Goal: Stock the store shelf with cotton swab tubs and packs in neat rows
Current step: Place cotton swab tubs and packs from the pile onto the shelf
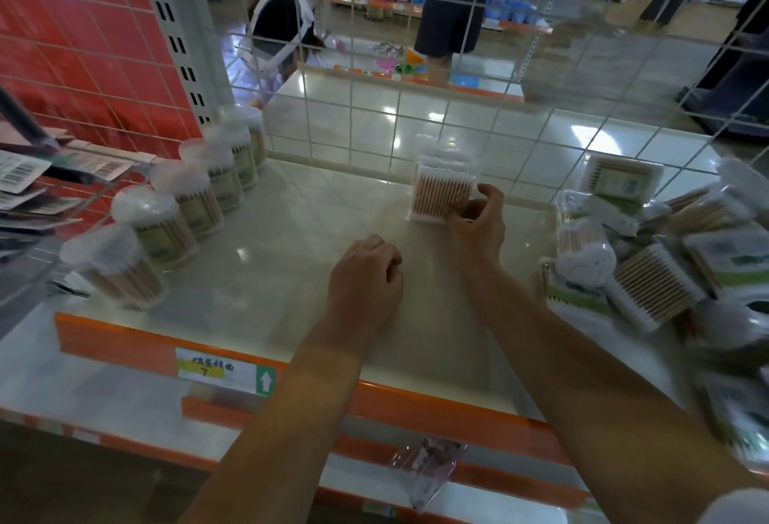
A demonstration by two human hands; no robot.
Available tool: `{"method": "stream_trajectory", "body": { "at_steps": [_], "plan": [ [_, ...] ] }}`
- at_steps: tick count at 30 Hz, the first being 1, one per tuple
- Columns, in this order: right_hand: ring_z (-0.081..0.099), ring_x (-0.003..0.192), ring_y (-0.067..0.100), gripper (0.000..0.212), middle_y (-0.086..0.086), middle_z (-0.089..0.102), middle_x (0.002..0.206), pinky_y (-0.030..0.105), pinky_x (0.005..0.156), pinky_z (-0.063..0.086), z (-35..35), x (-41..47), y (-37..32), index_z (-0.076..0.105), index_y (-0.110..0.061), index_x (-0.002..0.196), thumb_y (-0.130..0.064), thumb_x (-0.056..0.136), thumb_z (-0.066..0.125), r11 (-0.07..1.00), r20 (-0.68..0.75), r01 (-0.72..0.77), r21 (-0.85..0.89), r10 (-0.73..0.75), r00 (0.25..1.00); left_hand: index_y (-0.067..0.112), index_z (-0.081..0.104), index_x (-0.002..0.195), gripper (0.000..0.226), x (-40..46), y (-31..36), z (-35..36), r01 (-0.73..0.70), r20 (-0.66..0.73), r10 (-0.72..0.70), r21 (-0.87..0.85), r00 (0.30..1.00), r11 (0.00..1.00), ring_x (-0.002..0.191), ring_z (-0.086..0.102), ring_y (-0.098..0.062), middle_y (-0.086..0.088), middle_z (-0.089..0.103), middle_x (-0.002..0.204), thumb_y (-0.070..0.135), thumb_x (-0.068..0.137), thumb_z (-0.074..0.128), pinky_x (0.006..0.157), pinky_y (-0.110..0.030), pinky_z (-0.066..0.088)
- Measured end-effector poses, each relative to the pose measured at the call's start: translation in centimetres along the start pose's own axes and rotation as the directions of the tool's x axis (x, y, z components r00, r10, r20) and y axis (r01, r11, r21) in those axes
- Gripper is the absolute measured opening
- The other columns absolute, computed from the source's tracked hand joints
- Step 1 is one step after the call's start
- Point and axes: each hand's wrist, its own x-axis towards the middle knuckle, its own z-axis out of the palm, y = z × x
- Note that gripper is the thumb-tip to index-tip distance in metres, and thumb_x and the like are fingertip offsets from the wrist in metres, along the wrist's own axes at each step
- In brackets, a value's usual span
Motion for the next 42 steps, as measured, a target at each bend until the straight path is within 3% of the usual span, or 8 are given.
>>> {"method": "stream_trajectory", "body": {
  "at_steps": [3, 7, 12, 18, 28, 32, 35, 42],
  "plan": [
    [0.051, 0.083, 0.012, 0.054, 0.003, 0.053, 0.094, 0.013, 0.064, 0.037, -0.3, -0.1, -0.4, 0.039, -0.011, 0.132, -0.009, 0.083, 0.062, 0.999, 0.025, -0.038, -0.026, 0.038, 0.999, 0.003, 0.067, 0.078, 0.01, 0.0, 0.2, -0.1, -0.011, 0.02, 0.01, 0.022, 1.0, 1.0, 0.078, 0.058, -0.028, -0.01, 0.062, 0.08, 0.002, 0.074, 0.058, 0.063, -0.032, 0.046],
    [0.053, 0.101, 0.018, 0.058, 0.009, 0.053, 0.117, 0.023, 0.078, 0.041, -1.7, -0.4, -0.9, 0.039, -0.01, 0.135, -0.018, 0.083, 0.065, 0.991, 0.053, -0.06, -0.121, 0.067, 0.996, 0.002, 0.069, 0.087, 0.026, -0.2, 0.9, -0.4, -0.063, 0.059, 0.057, 0.107, 0.997, 0.992, 0.082, 0.058, -0.031, -0.012, 0.064, 0.085, 0.011, 0.075, 0.048, 0.064, -0.036, 0.049],
    [0.051, 0.113, 0.023, 0.056, 0.011, 0.049, 0.129, 0.03, 0.093, 0.042, -5.9, -4.0, -1.2, 0.041, -0.007, 0.137, -0.02, 0.086, 0.061, 0.932, 0.221, 0.103, -0.348, -0.026, 0.975, 0.006, 0.063, 0.113, 0.03, -0.9, 3.2, -0.8, -0.107, 0.151, 0.079, 0.187, 0.985, 0.976, 0.101, 0.055, -0.031, -0.011, 0.064, 0.106, 0.009, 0.085, 0.051, 0.081, -0.038, 0.046],
    [0.049, 0.116, 0.023, 0.047, 0.013, 0.05, 0.13, 0.025, 0.096, 0.036, -12.5, -8.2, -0.6, 0.044, -0.004, 0.135, -0.016, 0.091, 0.054, 0.811, 0.455, 0.372, -0.451, -0.15, 0.878, 0.015, 0.056, 0.123, 0.034, -2.6, 7.6, 0.2, -0.183, 0.215, 0.132, 0.237, 0.968, 0.954, 0.11, 0.05, -0.025, -0.004, 0.059, 0.119, 0.022, 0.091, 0.048, 0.084, -0.033, 0.042],
    [0.031, 0.135, 0.015, 0.046, -0.001, 0.038, 0.146, 0.02, 0.108, 0.017, -19.5, -9.4, 1.8, 0.037, -0.018, 0.14, -0.023, 0.095, 0.045, 0.717, 0.449, 0.459, -0.525, -0.225, 0.865, 0.023, 0.044, 0.133, 0.041, -5.2, 15.3, 3.7, -0.337, 0.335, 0.243, 0.259, 0.91, 0.905, 0.118, 0.042, -0.017, 0.004, 0.05, 0.129, 0.029, 0.093, 0.042, 0.089, -0.027, 0.035],
    [0.042, 0.127, 0.025, 0.042, 0.01, 0.05, 0.135, 0.03, 0.104, 0.031, -22.6, -9.4, 2.5, 0.051, -0.01, 0.131, -0.024, 0.092, 0.047, 0.679, 0.403, 0.483, -0.553, -0.289, 0.868, 0.023, 0.046, 0.131, 0.04, -5.7, 17.4, 4.8, -0.358, 0.362, 0.264, 0.22, 0.894, 0.908, 0.117, 0.042, -0.017, 0.005, 0.05, 0.13, 0.03, 0.092, 0.043, 0.089, -0.027, 0.035],
    [0.066, 0.088, 0.032, 0.038, 0.016, 0.068, 0.095, 0.037, 0.074, 0.054, -25.1, -9.5, 3.6, 0.069, -0.002, 0.099, -0.025, 0.08, 0.046, 0.708, 0.278, 0.491, -0.508, -0.404, 0.871, 0.023, 0.045, 0.133, 0.041, -5.6, 19.3, 5.4, -0.396, 0.376, 0.313, 0.167, 0.872, 0.903, 0.121, 0.042, -0.017, 0.004, 0.049, 0.132, 0.03, 0.093, 0.044, 0.091, -0.026, 0.035],
    [0.054, 0.086, 0.02, 0.028, 0.013, 0.067, 0.087, 0.025, 0.077, 0.041, -30.2, -9.5, 3.5, 0.07, -0.001, 0.086, -0.013, 0.078, 0.046, 0.701, 0.234, 0.541, -0.465, -0.492, 0.839, 0.014, 0.061, 0.108, 0.025, -4.8, 24.5, 7.5, -0.483, 0.358, 0.452, -0.002, 0.817, 0.876, 0.103, 0.054, -0.025, -0.004, 0.061, 0.108, 0.024, 0.089, 0.049, 0.083, -0.039, 0.045]
  ]
}}
